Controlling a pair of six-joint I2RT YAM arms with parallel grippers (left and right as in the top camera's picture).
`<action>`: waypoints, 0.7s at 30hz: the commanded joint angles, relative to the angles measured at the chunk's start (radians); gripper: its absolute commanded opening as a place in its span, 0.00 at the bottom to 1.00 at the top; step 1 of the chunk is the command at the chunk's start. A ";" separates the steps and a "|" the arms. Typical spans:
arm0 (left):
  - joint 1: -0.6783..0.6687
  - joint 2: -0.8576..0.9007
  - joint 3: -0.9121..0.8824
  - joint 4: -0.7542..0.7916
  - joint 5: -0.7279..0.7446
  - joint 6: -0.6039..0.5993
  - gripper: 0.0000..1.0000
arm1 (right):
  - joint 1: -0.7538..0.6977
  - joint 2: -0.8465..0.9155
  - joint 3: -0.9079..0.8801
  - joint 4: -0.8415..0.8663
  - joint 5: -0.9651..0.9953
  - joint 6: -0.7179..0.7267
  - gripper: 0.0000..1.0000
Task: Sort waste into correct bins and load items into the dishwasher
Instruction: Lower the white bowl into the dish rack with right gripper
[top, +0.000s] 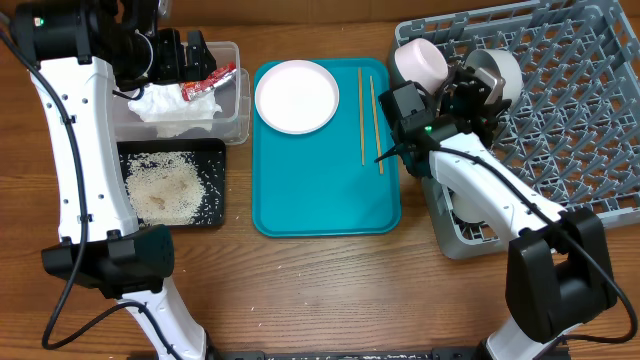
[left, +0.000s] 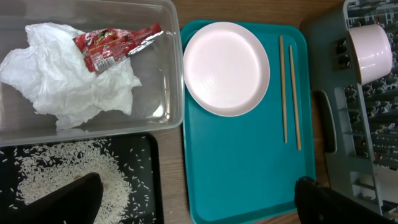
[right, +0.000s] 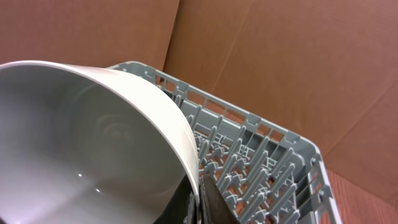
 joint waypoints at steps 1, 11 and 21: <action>-0.005 0.000 0.008 0.002 -0.007 -0.006 1.00 | -0.016 0.024 -0.006 0.054 -0.021 -0.022 0.04; -0.005 0.000 0.008 0.002 -0.007 -0.006 1.00 | -0.064 0.089 -0.006 0.182 -0.099 -0.103 0.04; -0.005 0.000 0.008 0.002 -0.007 -0.006 1.00 | -0.081 0.116 -0.006 0.182 -0.218 -0.106 0.04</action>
